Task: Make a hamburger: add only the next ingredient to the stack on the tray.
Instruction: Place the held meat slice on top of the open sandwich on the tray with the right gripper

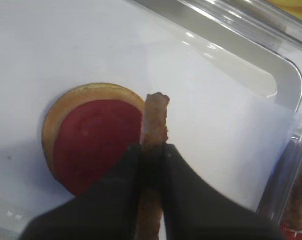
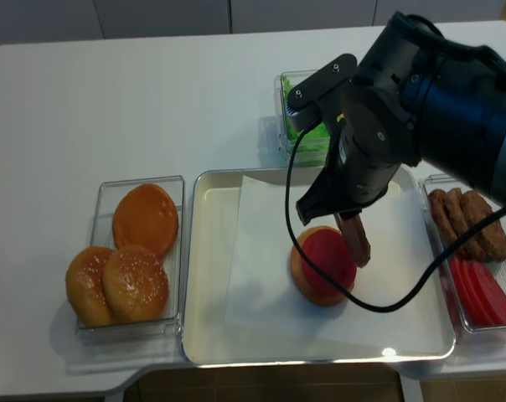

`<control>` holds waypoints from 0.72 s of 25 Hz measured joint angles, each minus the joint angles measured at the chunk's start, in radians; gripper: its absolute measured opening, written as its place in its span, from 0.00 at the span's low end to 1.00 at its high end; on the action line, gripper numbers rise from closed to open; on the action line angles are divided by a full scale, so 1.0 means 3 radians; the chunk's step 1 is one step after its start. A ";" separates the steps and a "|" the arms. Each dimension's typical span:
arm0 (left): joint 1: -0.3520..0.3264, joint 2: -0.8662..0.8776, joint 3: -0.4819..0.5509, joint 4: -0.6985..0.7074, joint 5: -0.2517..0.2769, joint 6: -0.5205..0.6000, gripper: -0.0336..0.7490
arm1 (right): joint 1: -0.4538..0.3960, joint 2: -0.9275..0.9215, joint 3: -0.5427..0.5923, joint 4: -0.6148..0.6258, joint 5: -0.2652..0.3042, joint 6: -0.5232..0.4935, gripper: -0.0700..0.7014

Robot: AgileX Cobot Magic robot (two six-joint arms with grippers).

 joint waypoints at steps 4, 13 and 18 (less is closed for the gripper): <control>0.0000 0.0000 0.0000 0.0000 0.0000 0.0000 0.49 | 0.0000 0.0000 -0.0001 0.0037 0.0000 0.0000 0.20; 0.0000 0.0000 0.0000 0.0000 0.0000 0.0000 0.49 | 0.0000 0.0000 -0.0001 0.0083 0.0000 -0.0001 0.26; 0.0000 0.0000 0.0000 0.0000 0.0000 0.0000 0.49 | 0.0000 0.0000 -0.0001 0.0135 0.0000 -0.0001 0.40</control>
